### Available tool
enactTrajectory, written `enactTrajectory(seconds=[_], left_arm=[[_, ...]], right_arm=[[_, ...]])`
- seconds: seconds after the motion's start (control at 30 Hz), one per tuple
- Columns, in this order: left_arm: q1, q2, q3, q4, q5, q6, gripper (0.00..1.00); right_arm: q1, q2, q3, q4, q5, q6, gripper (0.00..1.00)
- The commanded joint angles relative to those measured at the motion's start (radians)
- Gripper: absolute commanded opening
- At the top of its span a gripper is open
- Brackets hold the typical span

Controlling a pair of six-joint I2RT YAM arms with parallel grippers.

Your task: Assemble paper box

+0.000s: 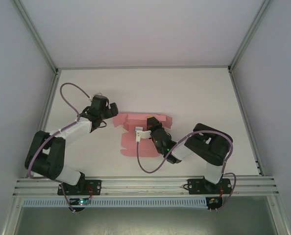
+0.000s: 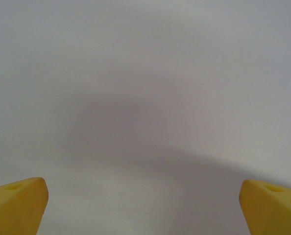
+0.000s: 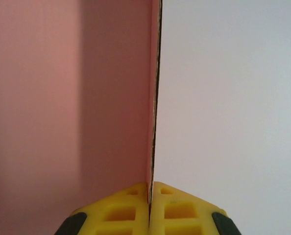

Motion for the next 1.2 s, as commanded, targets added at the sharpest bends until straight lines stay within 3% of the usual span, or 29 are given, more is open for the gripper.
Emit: enactTrajectory(seconds=[0.0, 0.2, 0.5, 0.73, 0.9, 0.97, 1.17], left_arm=[[0.012, 0.027, 0.048, 0.04, 0.109, 0.055, 1.0], [0.011, 0.015, 0.018, 0.073, 0.284, 0.104, 1.0], [0.009, -0.029, -0.079, 0.192, 0.574, 0.13, 0.85], [-0.006, -0.109, -0.173, 0.227, 0.607, 0.185, 0.75], [-0.012, -0.109, -0.179, 0.2, 0.512, 0.195, 0.63], [-0.012, -0.1, -0.158, 0.17, 0.475, 0.202, 0.53], [-0.035, -0.081, -0.147, 0.193, 0.524, 0.259, 0.32]], right_arm=[[0.011, -0.026, -0.018, -0.079, 0.0, 0.025, 0.0], [0.01, -0.037, -0.015, -0.094, 0.002, 0.036, 0.0], [0.011, -0.04, -0.006, -0.116, 0.024, 0.039, 0.0], [0.009, -0.041, -0.003, -0.133, 0.038, 0.045, 0.0], [0.009, -0.056, 0.0, -0.162, 0.033, 0.06, 0.0], [0.01, -0.065, 0.0, -0.176, 0.028, 0.071, 0.0], [0.009, -0.074, 0.001, -0.195, 0.025, 0.084, 0.0]])
